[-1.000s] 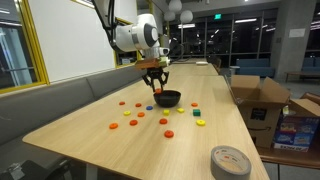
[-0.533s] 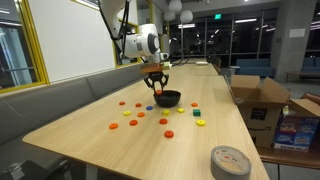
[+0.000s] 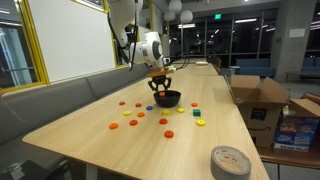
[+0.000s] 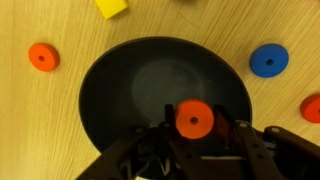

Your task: Put four round orange blocks in the black bowl

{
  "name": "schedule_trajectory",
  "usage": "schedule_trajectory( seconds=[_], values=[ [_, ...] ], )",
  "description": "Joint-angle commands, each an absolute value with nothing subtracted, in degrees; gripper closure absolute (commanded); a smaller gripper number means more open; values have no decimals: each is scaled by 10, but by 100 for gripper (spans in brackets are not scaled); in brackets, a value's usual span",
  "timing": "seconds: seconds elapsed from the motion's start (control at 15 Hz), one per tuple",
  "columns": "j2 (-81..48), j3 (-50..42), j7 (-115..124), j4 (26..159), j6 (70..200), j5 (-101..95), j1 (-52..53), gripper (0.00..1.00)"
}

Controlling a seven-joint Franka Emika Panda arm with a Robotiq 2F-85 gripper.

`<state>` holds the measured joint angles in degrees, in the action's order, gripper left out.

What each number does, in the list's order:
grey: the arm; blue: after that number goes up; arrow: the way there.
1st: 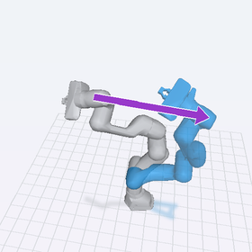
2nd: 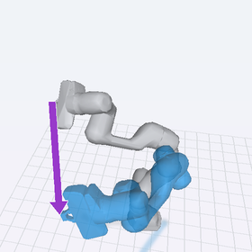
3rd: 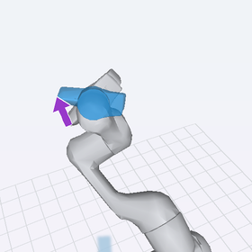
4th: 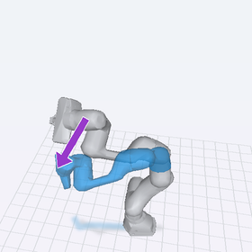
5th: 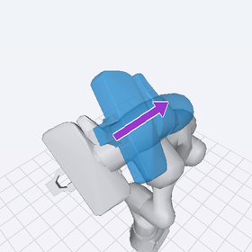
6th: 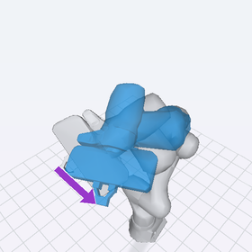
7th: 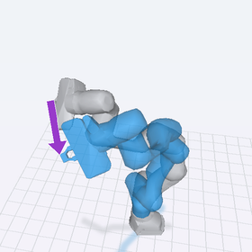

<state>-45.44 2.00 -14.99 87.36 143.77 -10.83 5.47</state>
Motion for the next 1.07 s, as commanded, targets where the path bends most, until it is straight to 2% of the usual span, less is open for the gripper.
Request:
schedule_trajectory(
  seconds=[0.0,0.07,0.33,0.4,1.0],
  values=[
    [-496,22,-167,805,1405,-118,52,32],
    [-501,22,-168,800,1403,-118,53,31],
    [-512,18,-169,783,1395,-120,54,3],
    [-512,18,-168,780,1391,-120,54,0],
    [-433,-10,-146,863,1358,-127,49,0]
  ],
)
